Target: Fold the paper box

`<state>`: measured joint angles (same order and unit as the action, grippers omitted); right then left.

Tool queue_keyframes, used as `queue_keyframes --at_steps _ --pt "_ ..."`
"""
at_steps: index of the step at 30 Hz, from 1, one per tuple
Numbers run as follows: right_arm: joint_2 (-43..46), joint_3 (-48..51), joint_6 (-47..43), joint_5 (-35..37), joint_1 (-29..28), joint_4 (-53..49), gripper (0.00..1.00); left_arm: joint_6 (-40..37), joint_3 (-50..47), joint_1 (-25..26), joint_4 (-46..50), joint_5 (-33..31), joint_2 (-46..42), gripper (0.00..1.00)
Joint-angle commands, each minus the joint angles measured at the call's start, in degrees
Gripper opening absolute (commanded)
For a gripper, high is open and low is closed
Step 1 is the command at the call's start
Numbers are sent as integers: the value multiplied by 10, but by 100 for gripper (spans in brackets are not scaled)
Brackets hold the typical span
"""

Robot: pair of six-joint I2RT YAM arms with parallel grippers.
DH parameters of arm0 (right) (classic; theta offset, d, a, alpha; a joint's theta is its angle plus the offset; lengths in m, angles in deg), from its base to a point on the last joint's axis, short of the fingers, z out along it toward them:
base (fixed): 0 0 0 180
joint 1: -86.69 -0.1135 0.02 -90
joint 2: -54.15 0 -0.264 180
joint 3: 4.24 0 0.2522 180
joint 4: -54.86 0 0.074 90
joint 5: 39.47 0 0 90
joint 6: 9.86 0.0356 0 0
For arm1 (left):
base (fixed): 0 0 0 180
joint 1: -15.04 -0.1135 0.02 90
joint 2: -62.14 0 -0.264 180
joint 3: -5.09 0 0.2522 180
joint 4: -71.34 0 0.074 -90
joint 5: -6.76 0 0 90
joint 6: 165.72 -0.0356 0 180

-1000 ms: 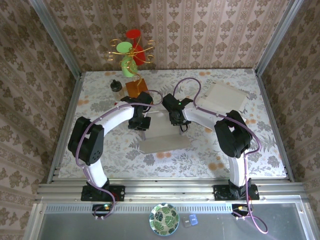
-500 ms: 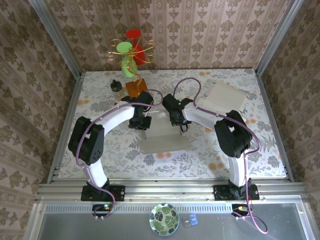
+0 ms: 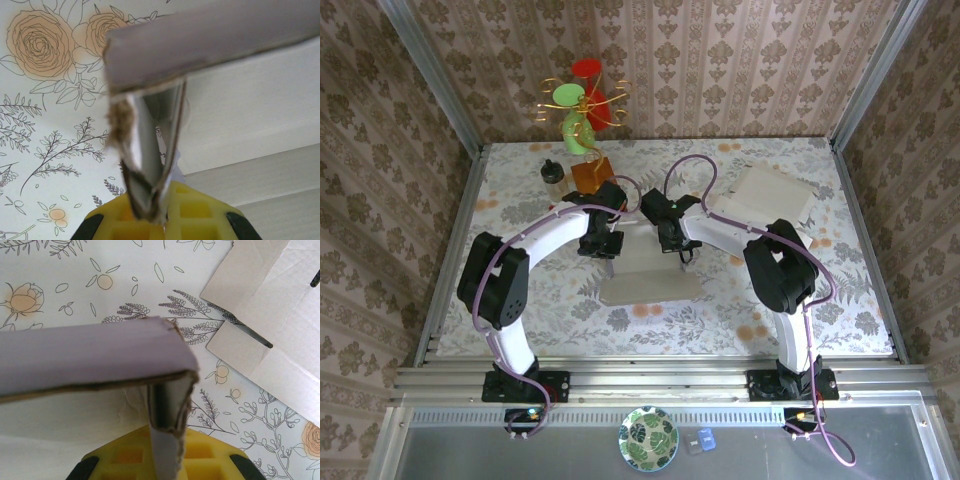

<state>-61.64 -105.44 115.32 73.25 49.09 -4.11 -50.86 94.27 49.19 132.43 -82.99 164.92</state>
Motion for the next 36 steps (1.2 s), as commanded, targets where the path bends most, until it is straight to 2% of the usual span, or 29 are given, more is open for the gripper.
queue_keyframes --at_steps 1,4,12,19,26,36 --pt "-12 -4 15 54 -1 -50 0 -11 3 2 34 -23 15 0" --pt "-9 -3 13 43 -2 -46 0 -7 -1 0 28 -22 17 0" --pt "-9 -3 9 27 -4 -46 0 1 3 -6 15 -20 33 18" --pt "-4 -1 9 26 -6 -42 0 1 10 -6 1 -17 41 27" --pt "8 7 10 29 -8 -34 0 14 -1 -10 -26 -5 24 33" --pt "15 15 14 31 -8 -25 0 34 -55 -31 -100 52 -28 34"
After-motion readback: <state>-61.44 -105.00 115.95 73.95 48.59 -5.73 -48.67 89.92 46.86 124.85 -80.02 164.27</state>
